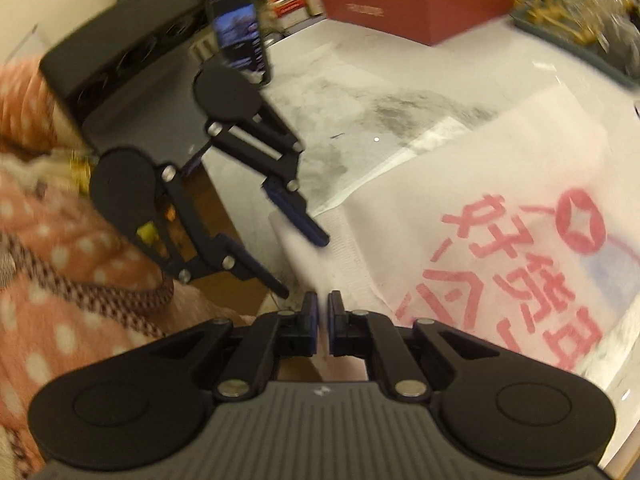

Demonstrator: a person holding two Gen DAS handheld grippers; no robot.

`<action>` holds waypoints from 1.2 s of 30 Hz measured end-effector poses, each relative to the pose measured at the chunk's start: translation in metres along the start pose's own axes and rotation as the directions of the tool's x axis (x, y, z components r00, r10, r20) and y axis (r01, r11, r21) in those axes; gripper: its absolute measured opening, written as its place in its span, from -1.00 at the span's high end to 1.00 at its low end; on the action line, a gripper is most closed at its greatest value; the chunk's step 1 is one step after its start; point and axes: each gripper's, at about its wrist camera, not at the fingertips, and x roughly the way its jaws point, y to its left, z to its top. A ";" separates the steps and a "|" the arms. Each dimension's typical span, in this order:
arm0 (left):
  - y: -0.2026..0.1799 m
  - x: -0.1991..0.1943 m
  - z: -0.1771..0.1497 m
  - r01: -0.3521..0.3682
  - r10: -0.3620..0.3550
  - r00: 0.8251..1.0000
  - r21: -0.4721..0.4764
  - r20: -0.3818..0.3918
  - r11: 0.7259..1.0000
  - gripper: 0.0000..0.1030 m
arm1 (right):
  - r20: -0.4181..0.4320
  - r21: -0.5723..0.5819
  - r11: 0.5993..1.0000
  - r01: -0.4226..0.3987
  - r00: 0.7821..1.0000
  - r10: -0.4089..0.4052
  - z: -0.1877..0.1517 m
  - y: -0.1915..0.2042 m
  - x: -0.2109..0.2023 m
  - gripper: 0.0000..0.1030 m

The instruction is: Fold shopping bag

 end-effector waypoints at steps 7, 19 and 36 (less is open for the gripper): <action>0.032 0.002 0.006 0.091 -0.087 0.996 -0.131 0.036 0.987 0.24 | -0.043 0.175 0.984 0.021 0.999 -0.013 -0.006 -0.016 0.001 0.92; 0.020 -0.008 0.005 -0.073 0.084 0.992 -0.113 0.093 0.991 0.24 | 0.011 0.483 0.872 -0.077 0.997 0.082 -0.023 -0.061 -0.004 0.93; -0.011 0.018 0.025 -0.137 0.135 0.989 0.025 0.053 0.990 0.24 | -0.104 0.369 0.929 -0.006 0.993 0.047 0.005 -0.069 0.007 0.91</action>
